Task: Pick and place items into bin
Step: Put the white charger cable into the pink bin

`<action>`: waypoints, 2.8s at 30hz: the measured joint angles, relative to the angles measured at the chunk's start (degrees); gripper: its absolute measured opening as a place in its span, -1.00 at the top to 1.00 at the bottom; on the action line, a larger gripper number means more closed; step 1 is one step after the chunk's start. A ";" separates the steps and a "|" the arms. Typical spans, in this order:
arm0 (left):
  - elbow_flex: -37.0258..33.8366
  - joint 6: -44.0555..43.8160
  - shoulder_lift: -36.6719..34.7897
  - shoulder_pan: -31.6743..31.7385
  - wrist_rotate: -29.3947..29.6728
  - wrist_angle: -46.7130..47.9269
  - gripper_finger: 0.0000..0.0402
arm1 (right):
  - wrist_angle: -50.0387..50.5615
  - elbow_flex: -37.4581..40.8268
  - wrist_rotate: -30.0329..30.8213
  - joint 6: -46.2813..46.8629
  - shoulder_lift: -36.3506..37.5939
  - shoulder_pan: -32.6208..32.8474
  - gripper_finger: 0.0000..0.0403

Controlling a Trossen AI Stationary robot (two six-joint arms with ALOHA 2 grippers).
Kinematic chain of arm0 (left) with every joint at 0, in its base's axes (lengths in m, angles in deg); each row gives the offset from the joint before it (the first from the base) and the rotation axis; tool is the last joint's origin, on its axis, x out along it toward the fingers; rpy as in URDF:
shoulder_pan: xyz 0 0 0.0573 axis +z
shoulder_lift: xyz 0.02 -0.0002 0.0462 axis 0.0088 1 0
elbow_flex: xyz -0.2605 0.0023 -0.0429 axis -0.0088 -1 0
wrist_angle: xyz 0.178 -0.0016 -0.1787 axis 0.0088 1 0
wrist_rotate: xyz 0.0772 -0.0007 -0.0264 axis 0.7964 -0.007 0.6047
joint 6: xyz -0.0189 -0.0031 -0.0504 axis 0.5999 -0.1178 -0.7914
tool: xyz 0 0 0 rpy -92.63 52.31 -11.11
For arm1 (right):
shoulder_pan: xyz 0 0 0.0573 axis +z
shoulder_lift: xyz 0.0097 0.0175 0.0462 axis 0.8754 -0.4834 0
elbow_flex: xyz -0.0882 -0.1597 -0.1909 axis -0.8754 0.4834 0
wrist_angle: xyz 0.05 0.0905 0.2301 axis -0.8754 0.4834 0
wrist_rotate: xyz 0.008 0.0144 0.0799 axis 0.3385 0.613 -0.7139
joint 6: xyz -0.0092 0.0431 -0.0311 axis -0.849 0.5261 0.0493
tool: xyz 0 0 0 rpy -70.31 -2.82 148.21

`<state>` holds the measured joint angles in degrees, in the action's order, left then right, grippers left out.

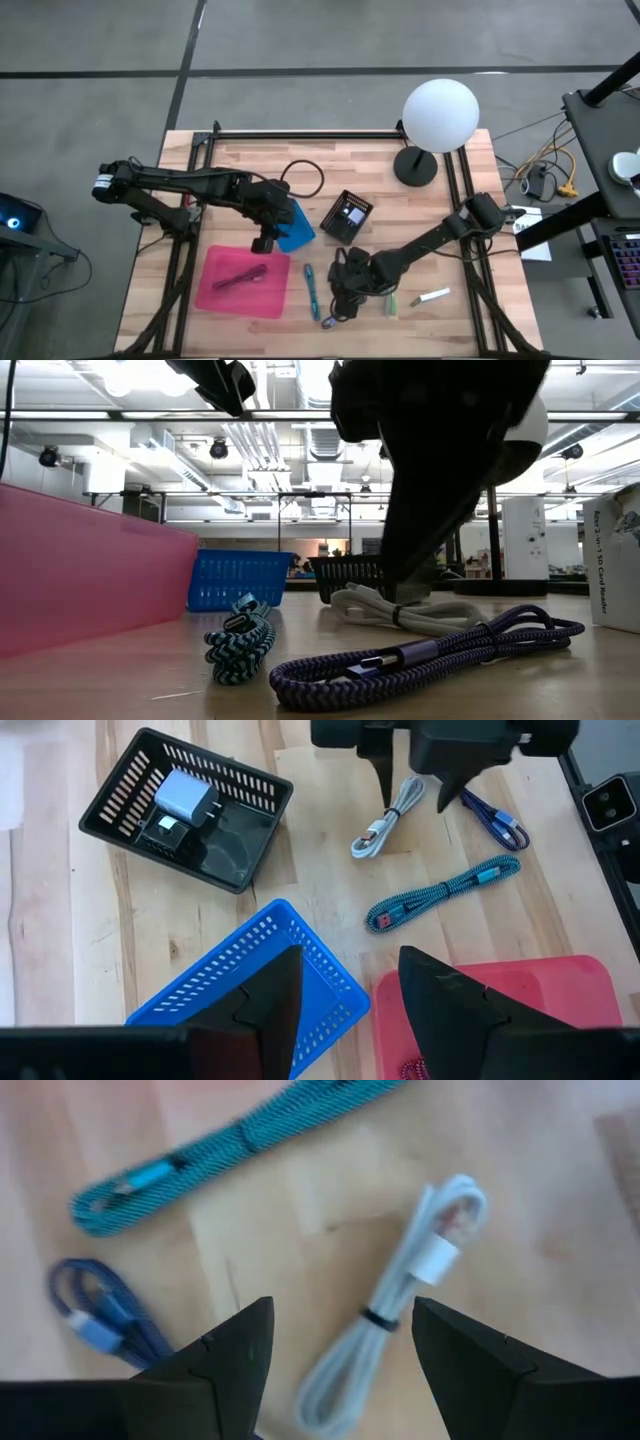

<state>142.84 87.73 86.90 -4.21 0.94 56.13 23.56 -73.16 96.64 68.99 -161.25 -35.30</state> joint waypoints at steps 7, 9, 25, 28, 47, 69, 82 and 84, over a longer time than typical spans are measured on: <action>-0.02 -0.05 0.00 0.00 0.00 0.02 0.25 | 1.73 0.91 0.00 0.04 -0.22 0.07 -0.11; -0.02 -0.05 0.00 0.00 0.00 0.02 0.25 | 1.79 1.25 0.00 0.14 -0.25 0.07 -0.11; -0.02 0.20 0.00 0.00 0.00 -0.01 0.25 | 1.42 4.00 -0.18 -0.01 -0.31 0.07 0.07; -0.02 0.21 0.00 0.00 0.00 -0.01 0.25 | 1.29 4.27 -0.37 0.02 -0.31 0.07 0.25; -0.04 1.35 -0.79 0.21 0.35 0.93 0.25 | 1.23 2.75 -2.63 3.77 0.57 0.22 0.93; -0.04 -3.35 -7.26 0.24 -2.82 -10.33 0.25 | -19.82 2.44 43.69 -11.51 12.79 1.03 0.94; -0.04 -4.67 -6.36 0.44 -9.73 -22.59 0.25 | -36.34 2.44 44.65 -30.66 14.69 0.03 0.94; -0.04 -4.62 -6.36 0.49 -8.47 -22.57 0.25 | -36.43 2.44 44.65 -31.25 15.18 0.03 0.94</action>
<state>142.80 83.11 80.54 -3.72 -7.53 33.56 -12.88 -70.72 141.29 37.74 -146.07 -35.27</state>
